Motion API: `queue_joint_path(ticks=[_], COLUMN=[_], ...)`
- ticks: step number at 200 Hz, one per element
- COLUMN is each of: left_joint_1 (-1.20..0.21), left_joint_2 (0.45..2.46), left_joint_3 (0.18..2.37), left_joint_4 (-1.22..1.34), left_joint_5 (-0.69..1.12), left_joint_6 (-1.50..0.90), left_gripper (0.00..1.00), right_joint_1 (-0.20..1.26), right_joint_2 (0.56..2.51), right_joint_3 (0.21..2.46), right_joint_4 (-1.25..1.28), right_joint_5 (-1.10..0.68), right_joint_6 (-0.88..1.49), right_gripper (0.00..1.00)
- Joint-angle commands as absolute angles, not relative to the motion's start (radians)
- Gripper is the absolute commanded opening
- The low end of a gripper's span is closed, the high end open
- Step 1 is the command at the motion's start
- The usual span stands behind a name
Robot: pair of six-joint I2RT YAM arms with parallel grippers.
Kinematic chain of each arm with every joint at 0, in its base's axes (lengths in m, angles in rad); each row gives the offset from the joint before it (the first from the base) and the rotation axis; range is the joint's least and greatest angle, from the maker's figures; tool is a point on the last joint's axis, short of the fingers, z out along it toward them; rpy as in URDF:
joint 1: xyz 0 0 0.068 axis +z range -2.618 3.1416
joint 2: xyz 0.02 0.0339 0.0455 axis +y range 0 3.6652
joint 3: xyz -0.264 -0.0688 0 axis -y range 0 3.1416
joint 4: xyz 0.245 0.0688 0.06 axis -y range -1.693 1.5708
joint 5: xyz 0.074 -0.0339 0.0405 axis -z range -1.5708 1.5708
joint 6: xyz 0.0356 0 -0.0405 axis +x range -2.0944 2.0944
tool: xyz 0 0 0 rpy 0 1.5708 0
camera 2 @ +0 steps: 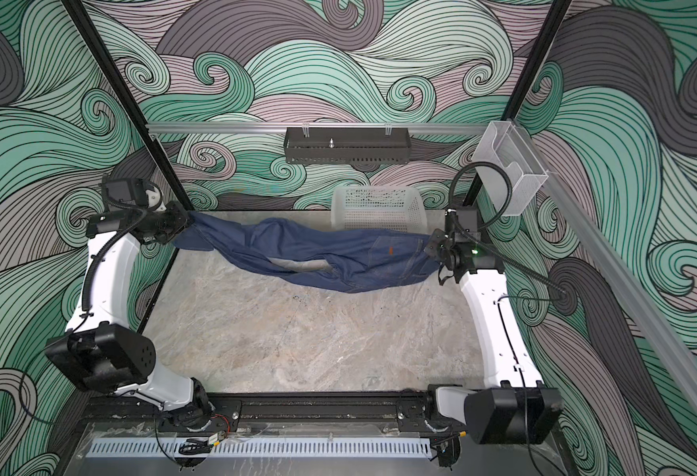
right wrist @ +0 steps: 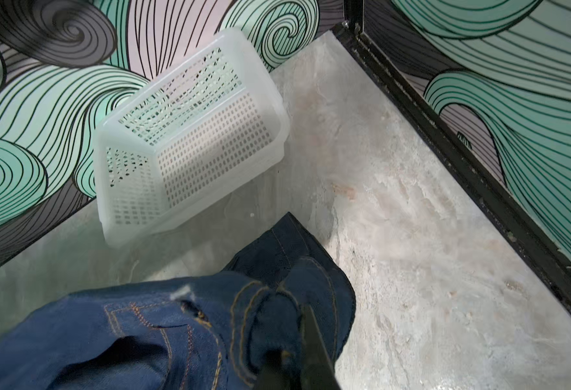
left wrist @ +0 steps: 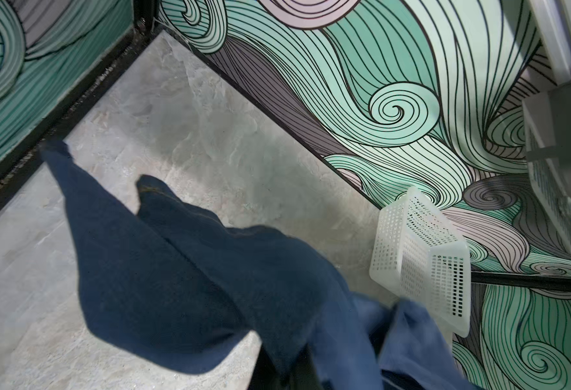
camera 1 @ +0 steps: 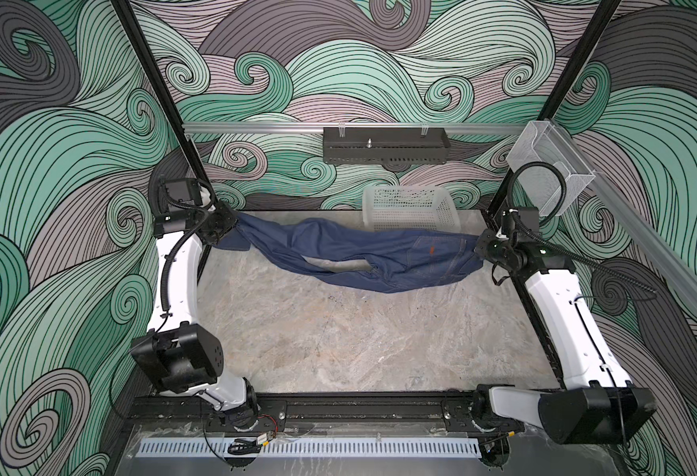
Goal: Fold and stack the trousers
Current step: Flatten out the trousers at the center of the table.
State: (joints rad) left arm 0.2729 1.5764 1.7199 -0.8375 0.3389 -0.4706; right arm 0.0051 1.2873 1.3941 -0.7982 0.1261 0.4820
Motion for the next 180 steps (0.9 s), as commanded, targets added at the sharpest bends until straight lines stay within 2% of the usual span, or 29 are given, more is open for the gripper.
queue_joint_path(ticks=[1, 28, 58, 63, 74, 85, 92, 103, 114, 127, 147, 156, 180], left_joint_1=[0.291, 0.303, 0.362, 0.378, 0.409, 0.438, 0.456, 0.484, 0.509, 0.523, 0.519, 0.511, 0.440], left_joint_2=[1.623, 1.639, 1.554, 1.537, 1.500, 1.473, 1.460, 1.443, 1.432, 1.414, 1.340, 1.314, 1.285], left_joint_3=[1.820, 1.799, 1.570, 1.524, 1.428, 1.348, 1.311, 1.272, 1.260, 1.256, 1.223, 1.195, 1.142], left_joint_4=[-0.846, -0.871, -0.823, -0.811, -0.786, -0.780, -0.792, -0.828, -0.879, -0.914, -0.917, -0.894, -0.824], left_joint_5=[0.412, 0.430, 0.433, 0.431, 0.429, 0.432, 0.431, 0.439, 0.448, 0.460, 0.479, 0.503, 0.506], left_joint_6=[-0.472, -0.458, -0.470, -0.475, -0.482, -0.485, -0.492, -0.475, -0.460, -0.446, -0.458, -0.471, -0.533], left_gripper=[0.02, 0.06, 0.08, 0.11, 0.25, 0.46, 0.56, 0.65, 0.69, 0.70, 0.70, 0.70, 0.68], right_joint_1=[-0.021, -0.023, -0.024, -0.024, -0.023, -0.024, -0.024, -0.024, -0.023, -0.022, -0.023, -0.022, -0.023], right_joint_2=[1.287, 1.232, 1.079, 1.051, 0.994, 0.947, 0.921, 0.877, 0.836, 0.790, 0.727, 0.699, 0.655], right_joint_3=[1.450, 1.358, 1.102, 1.054, 0.955, 0.878, 0.837, 0.787, 0.749, 0.720, 0.710, 0.717, 0.748], right_joint_4=[-0.751, -0.696, -0.623, -0.612, -0.592, -0.588, -0.594, -0.609, -0.627, -0.666, -0.750, -0.793, -0.862], right_joint_5=[0.143, 0.140, 0.165, 0.171, 0.183, 0.195, 0.204, 0.207, 0.197, 0.171, 0.131, 0.134, 0.139], right_joint_6=[0.454, 0.417, 0.395, 0.393, 0.397, 0.401, 0.411, 0.427, 0.453, 0.496, 0.552, 0.574, 0.637], right_gripper=[0.00, 0.00, 0.00, 0.00, 0.00, 0.00, 0.00, 0.00, 0.00, 0.25, 0.51, 0.57, 0.63])
